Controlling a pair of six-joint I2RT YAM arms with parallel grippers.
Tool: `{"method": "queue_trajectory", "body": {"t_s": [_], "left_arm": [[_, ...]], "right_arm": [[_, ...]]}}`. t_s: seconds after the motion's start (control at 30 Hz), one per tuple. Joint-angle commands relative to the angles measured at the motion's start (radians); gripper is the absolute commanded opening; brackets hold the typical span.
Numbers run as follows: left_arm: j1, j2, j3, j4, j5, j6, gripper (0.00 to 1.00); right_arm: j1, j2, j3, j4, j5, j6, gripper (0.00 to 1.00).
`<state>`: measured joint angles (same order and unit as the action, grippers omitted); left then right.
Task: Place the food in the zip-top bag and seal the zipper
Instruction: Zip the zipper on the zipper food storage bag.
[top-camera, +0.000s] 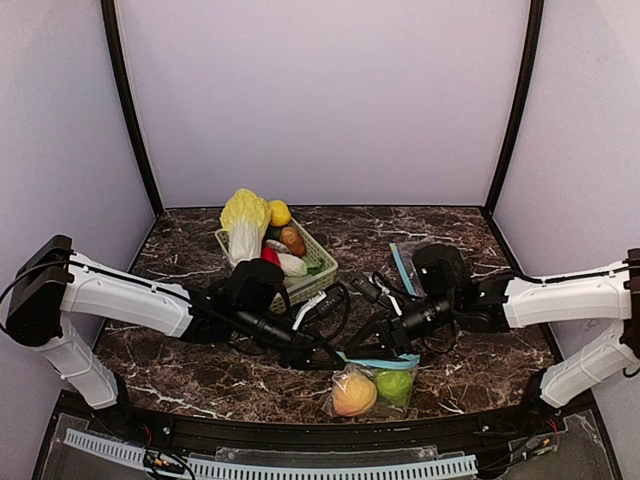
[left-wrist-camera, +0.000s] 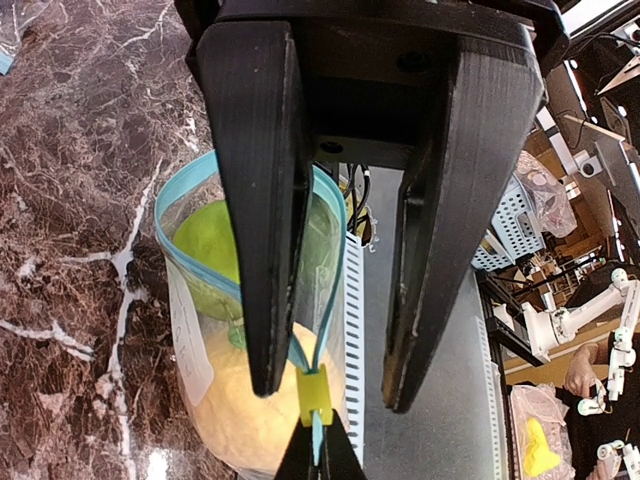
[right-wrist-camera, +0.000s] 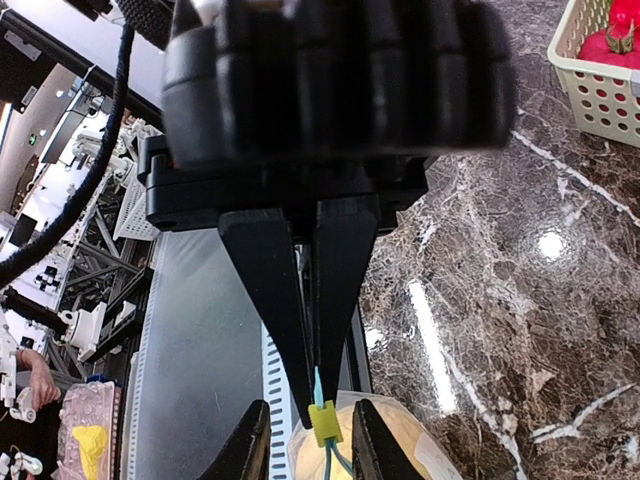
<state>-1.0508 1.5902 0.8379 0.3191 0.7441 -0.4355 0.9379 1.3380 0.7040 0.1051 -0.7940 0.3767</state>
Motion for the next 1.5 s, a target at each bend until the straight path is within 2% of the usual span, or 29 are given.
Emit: {"method": "queue_trajectory", "body": {"t_s": [0.0,0.2,0.33,0.5,0.73,1.27,1.47], "left_arm": [[-0.003,-0.027,0.027,-0.016,0.007,0.018,0.01],[-0.003,-0.029,0.026,-0.007,0.004,0.017,0.01],[-0.003,-0.029,0.025,-0.006,0.003,0.017,0.01],[-0.004,-0.035,0.02,-0.002,-0.005,0.016,0.01],[-0.003,-0.044,0.01,0.009,-0.015,0.015,0.01],[0.031,-0.103,-0.016,-0.052,-0.09,0.039,0.01],[0.048,-0.125,-0.012,-0.137,-0.133,0.059,0.01]], "right_arm": [[0.013,0.018,0.01,0.061,-0.047,0.009,0.26],[0.012,0.027,-0.001,0.061,-0.032,0.009,0.26],[0.013,0.026,-0.011,0.07,-0.024,0.017,0.14],[0.013,0.023,-0.027,0.072,-0.017,0.024,0.11],[0.013,0.003,-0.039,0.057,0.003,0.026,0.0],[0.011,-0.099,-0.057,-0.064,0.107,-0.004,0.0],[0.011,-0.114,-0.057,-0.093,0.146,-0.014,0.0]]}}
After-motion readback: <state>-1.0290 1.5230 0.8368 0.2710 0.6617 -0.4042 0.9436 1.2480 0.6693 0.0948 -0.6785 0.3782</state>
